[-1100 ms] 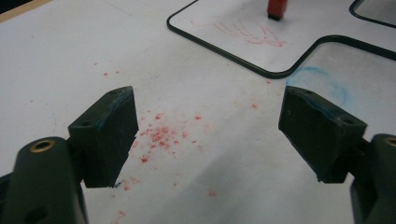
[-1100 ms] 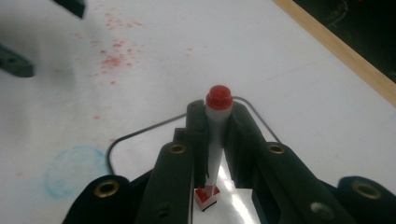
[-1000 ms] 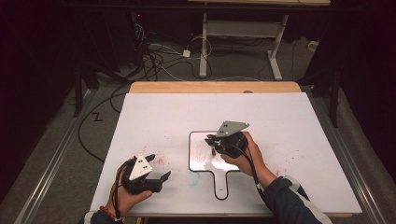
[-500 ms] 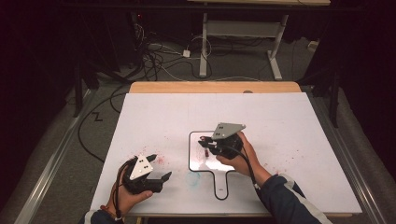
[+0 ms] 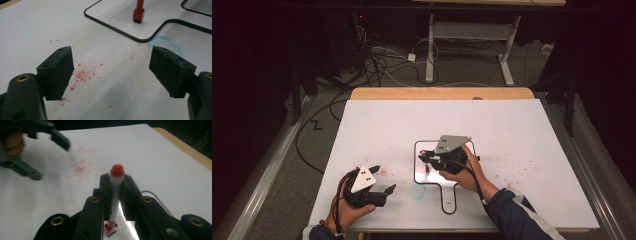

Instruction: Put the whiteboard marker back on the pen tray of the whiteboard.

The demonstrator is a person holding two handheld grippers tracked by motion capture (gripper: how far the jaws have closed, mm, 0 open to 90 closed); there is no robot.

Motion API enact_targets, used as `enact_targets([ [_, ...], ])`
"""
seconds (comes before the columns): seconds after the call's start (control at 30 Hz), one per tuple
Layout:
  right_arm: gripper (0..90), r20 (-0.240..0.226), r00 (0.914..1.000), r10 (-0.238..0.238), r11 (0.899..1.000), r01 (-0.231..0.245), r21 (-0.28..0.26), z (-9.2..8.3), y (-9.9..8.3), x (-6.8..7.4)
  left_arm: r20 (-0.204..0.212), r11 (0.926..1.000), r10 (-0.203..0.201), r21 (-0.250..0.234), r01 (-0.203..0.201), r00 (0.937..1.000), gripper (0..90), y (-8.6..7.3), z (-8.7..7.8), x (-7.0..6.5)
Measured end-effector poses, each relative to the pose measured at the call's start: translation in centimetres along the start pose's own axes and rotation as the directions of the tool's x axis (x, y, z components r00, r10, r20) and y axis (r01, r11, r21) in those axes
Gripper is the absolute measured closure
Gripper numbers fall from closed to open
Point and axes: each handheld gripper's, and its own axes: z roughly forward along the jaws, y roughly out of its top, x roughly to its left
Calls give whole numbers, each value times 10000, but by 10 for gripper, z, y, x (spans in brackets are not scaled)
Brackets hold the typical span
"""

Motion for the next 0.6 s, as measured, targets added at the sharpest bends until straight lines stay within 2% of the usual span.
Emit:
enact_targets([
  [0.07,813,677,9977,-8,10000,5,33,0,-3,-11,-23,10000,41,42,-41,10000,189,0,0,0],
  [0.17,814,936,9951,328,9994,-314,-160,1,-6,-22,-15,10000,33,33,-33,10000,189,0,1,0],
  [0.23,813,721,9968,351,9991,-334,-242,2,-6,-19,37,10000,15,23,-15,10000,189,0,1,0],
  [0.3,813,55,9993,383,9983,-380,-442,4,-4,-8,57,10000,-15,24,15,10000,189,0,1,0],
  [0.4,813,-769,9968,201,9975,-252,-661,9,-1,11,73,10000,60,14,-61,10000,189,1,1,-1],
  [0.47,814,-671,9975,-202,9980,161,-606,11,2,17,101,10000,77,-8,-77,9999,189,1,1,-2],
  [0.5,813,-655,9976,-237,9981,198,-588,11,2,15,83,10000,84,-3,-84,9999,189,1,1,-2],
  [0.6,814,142,9998,-118,9986,125,-520,12,0,0,97,10000,86,-8,-86,9999,189,1,1,-2],
])
